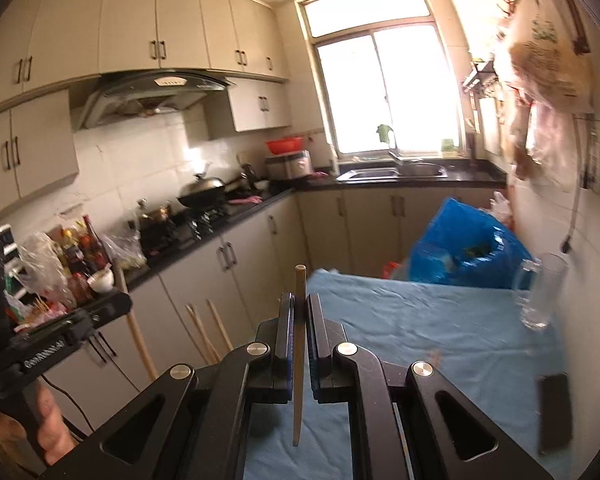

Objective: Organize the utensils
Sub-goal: 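Carry both held chopsticks up to the black holder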

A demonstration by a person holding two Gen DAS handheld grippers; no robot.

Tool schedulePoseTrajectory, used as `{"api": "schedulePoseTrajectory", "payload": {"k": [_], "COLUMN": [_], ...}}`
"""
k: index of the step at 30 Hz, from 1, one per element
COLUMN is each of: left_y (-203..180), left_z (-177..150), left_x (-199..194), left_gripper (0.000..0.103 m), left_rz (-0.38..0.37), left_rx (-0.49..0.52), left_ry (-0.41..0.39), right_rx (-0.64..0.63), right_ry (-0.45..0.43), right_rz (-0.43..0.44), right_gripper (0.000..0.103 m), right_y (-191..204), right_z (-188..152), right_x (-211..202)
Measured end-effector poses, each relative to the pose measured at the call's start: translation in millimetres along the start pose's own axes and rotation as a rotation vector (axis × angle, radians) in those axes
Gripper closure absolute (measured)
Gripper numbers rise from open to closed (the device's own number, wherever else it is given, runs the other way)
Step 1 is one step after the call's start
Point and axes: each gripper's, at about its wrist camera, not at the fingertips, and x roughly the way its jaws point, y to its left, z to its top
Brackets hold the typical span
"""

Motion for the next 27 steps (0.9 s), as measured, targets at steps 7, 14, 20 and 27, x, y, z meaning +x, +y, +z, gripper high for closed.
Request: {"api": "schedulePoseTrajectory", "payload": {"k": [7,14,20,27], "left_y": [26.6,41.0,48.9,49.0], "left_z": [21.6,13.6,-16.9,-24.8], "left_x": [22.6,71.3,120.9,130.6], "left_gripper": [0.097,0.097,0.097,0.097], "left_rz": [0.012,0.025,0.038,0.025], "left_rx": [-0.057,-0.093,-0.114,-0.114], "left_ry": [-0.025,0.027,0.166,0.187], "right_rx": [-0.007,-0.002,0.024,0.061], "right_ry": [0.019,0.097,0.186,0.241], "right_rz": [0.048,0.063,0.059,0.047], "right_gripper": [0.096,0.096,0.096,0.096], "right_y": [31.9,32.7,19.1,5.5], "right_z": [15.4,4.5,-17.0,-30.8], "right_x": [45.9,86.2,117.3,140.5]}}
